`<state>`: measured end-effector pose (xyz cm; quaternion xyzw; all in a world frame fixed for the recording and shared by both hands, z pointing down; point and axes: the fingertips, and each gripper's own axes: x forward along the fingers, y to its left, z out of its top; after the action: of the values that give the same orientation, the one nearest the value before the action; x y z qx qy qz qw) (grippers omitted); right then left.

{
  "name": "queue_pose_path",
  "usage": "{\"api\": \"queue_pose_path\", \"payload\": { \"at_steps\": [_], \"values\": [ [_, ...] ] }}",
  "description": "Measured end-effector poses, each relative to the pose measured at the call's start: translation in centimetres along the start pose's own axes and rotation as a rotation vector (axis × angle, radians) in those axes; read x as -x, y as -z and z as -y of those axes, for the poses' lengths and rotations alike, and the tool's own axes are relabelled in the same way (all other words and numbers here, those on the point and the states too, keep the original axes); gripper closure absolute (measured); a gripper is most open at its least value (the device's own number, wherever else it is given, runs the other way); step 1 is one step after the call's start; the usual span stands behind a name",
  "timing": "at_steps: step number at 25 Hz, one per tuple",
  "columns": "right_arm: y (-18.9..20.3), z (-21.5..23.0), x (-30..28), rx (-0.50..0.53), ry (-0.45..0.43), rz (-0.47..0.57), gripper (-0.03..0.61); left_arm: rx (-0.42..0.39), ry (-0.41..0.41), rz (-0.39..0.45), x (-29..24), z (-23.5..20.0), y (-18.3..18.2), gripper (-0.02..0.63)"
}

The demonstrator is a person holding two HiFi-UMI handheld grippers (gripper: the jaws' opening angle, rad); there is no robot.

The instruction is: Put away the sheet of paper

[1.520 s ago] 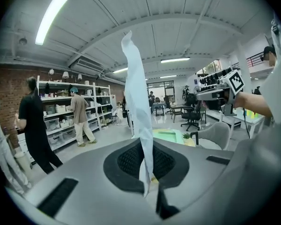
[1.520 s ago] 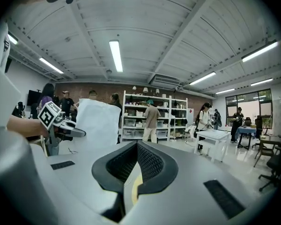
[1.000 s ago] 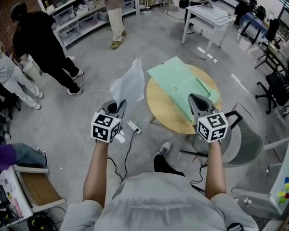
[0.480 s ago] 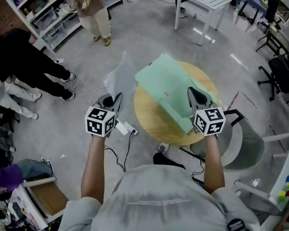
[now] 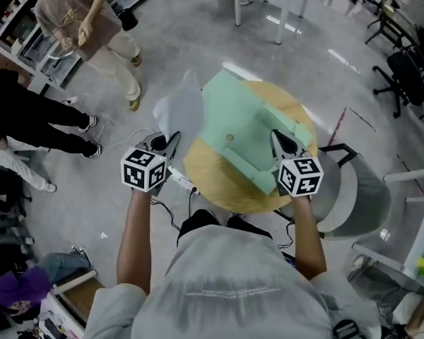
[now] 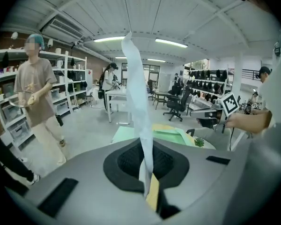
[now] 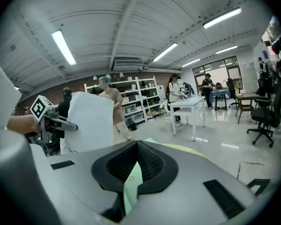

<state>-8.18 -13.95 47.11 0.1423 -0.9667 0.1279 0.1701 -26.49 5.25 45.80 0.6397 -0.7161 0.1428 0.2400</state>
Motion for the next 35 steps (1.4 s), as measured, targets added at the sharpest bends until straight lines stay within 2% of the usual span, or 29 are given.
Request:
{"api": "queue_pose_path", "payload": {
  "at_steps": [6,11,17,24,30,35],
  "values": [
    [0.9,1.3,-1.1,-0.069,0.07,-0.043,0.549,0.022,0.113,-0.037,-3.4,-1.0,-0.9,0.595],
    [1.2,3.1,-1.1,-0.112,0.182,-0.047,0.549,0.003,0.25,-0.085,-7.4,-0.9,-1.3,0.595],
    [1.3,3.2,-1.7,-0.193,0.268,-0.047,0.549,0.013,0.471,-0.182,-11.1,-0.7,-1.4,0.595],
    [1.9,2.8,-1.8,-0.178,0.376,-0.086,0.549,0.082,0.689,-0.309,-13.9,-0.2,0.3,0.595],
    [3.0,3.0,-2.0,-0.225,0.465,-0.12,0.549,0.144,0.787,-0.397,-16.1,-1.0,2.1,0.595],
    [4.1,2.4,-2.1,-0.264,0.521,-0.138,0.549,0.163,0.844,-0.476,-17.8,-1.8,3.7,0.595]
  ]
}}
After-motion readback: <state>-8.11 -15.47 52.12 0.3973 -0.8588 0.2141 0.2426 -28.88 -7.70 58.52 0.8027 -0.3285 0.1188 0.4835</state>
